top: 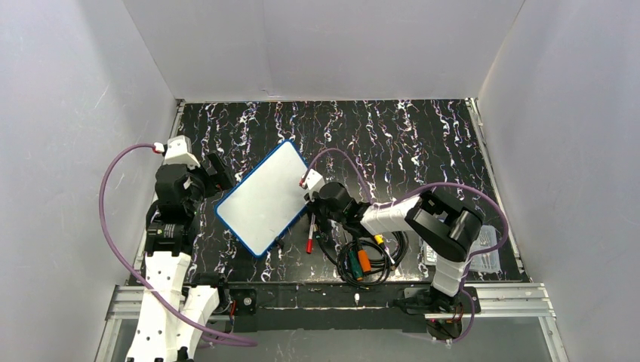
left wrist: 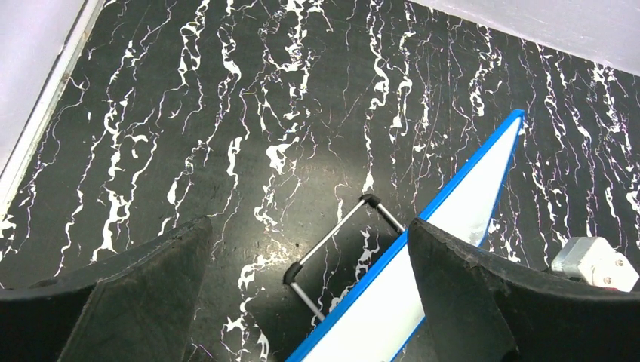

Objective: Write a sentence on the whiteboard
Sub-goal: Move the whiteboard to the center of the board, then open the whiteboard marker at the center of the board.

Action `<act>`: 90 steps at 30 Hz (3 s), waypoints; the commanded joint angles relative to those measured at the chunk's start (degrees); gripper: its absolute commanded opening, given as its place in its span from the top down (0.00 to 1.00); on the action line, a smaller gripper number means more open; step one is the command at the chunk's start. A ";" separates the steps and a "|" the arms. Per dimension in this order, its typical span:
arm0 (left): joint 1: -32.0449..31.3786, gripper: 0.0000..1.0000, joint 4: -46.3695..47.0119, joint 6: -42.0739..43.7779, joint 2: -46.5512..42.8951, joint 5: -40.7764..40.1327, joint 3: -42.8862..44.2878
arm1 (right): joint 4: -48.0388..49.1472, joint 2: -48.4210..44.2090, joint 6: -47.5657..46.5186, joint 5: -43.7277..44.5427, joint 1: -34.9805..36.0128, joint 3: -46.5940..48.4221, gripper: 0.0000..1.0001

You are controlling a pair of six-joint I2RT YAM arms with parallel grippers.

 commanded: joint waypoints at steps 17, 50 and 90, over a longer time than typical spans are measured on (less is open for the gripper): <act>0.38 0.01 -0.37 0.20 -1.62 2.25 0.45 | 3.19 -2.56 8.51 26.82 -0.42 -1.10 0.97; -41.89 0.15 -14.25 -12.25 8.58 -1.98 7.03 | -33.27 -38.77 15.75 8.40 -15.41 -4.99 0.11; -60.15 0.69 -5.68 -19.01 48.25 -16.92 0.02 | -30.70 -55.83 22.16 3.01 -21.16 -13.32 0.04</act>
